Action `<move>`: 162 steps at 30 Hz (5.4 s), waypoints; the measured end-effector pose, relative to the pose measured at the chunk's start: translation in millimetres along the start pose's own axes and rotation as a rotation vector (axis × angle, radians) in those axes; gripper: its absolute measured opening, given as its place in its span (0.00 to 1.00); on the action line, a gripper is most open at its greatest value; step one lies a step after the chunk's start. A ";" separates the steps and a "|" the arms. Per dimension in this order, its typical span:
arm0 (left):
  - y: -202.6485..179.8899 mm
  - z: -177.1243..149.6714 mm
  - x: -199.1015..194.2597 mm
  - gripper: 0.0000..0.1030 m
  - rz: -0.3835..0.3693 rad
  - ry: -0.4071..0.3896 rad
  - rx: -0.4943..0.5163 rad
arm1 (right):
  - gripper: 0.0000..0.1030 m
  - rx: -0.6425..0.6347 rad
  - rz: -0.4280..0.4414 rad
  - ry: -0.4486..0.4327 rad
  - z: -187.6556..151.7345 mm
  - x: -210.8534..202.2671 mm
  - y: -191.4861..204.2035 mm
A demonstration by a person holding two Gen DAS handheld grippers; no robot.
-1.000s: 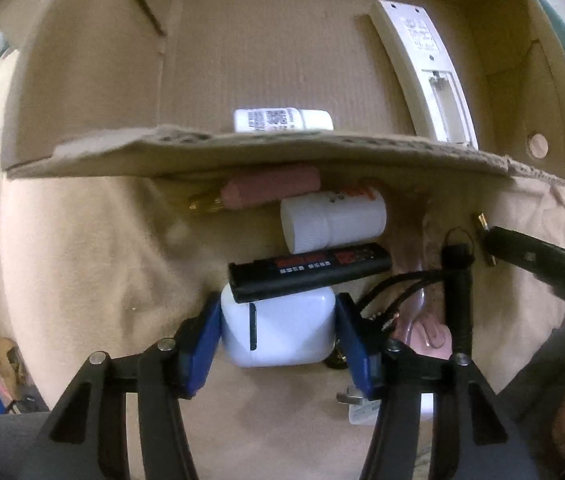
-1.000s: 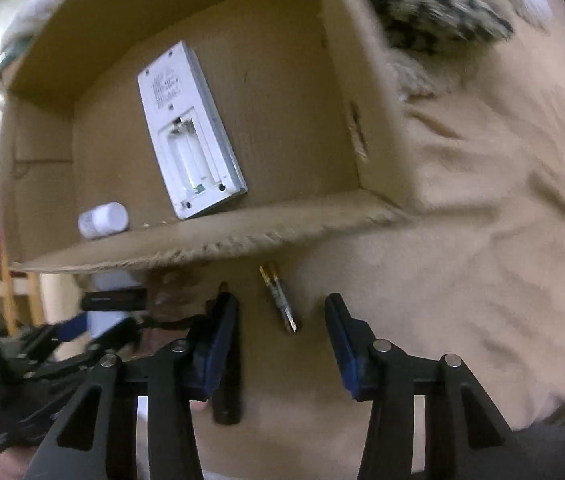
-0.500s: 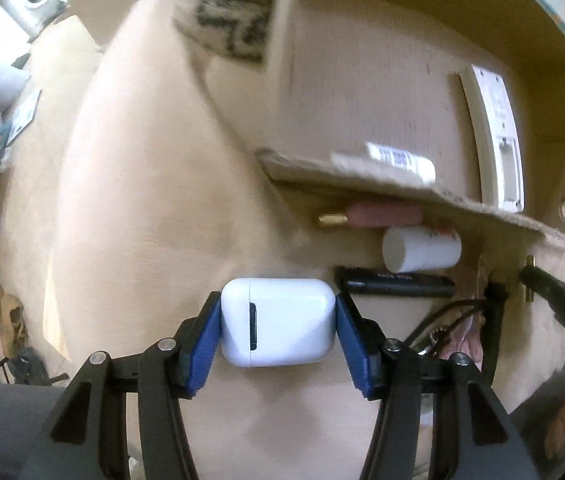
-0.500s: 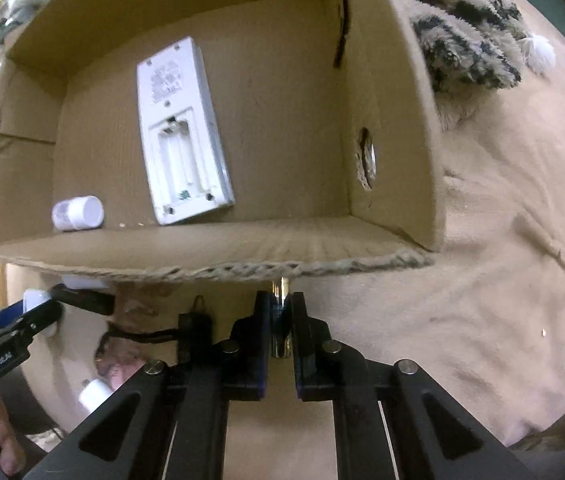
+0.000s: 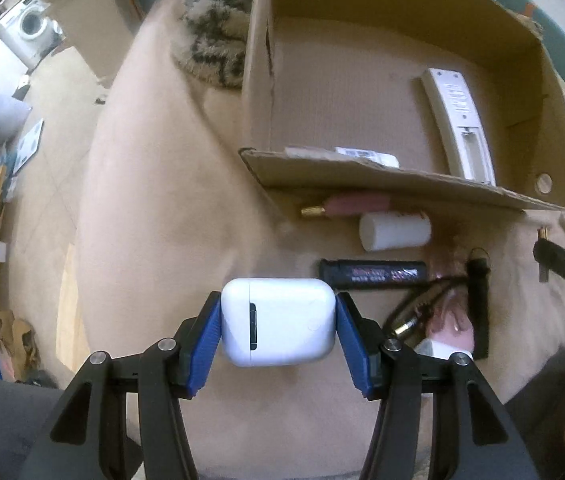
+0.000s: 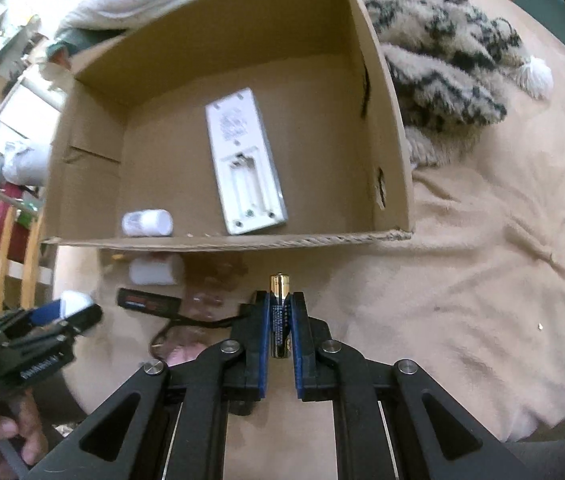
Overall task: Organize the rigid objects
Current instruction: 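Lower the battery into the box with the right tool and open it, then place the earbud case in the box beside the pill bottle with the left tool, then grasp the black power bank with the left tool while the right tool grasps the black flashlight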
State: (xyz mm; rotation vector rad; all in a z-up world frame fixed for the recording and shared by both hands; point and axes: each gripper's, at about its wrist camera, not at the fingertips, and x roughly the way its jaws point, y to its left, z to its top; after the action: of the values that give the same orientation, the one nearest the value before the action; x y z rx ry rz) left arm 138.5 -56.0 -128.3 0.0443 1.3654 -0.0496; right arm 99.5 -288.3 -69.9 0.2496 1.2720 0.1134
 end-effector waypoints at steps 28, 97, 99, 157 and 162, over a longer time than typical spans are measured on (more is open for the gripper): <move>-10.2 86.0 -91.8 0.50 -0.047 -0.296 0.016 | 0.11 -0.052 0.117 -0.324 68.0 -47.9 0.9; -23.2 83.7 -53.3 0.68 -0.004 -0.355 0.073 | 0.77 -0.005 0.067 -0.218 67.0 1.6 2.3; -20.4 80.5 -57.4 0.68 -0.002 -0.363 0.068 | 0.77 0.003 0.065 -0.221 65.3 -1.0 0.2; -42.8 35.9 59.4 0.79 -0.063 0.090 -0.006 | 0.77 0.317 0.225 0.138 -18.4 49.2 -30.5; -45.7 37.2 63.5 0.81 -0.062 0.093 0.008 | 0.74 0.274 0.159 0.169 -14.9 62.2 -21.8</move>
State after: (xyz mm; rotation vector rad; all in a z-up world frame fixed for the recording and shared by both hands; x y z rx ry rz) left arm 185.0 -104.5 -183.0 0.0111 1.4596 -0.1060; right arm 102.4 -293.8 -137.2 0.5881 1.4354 0.0974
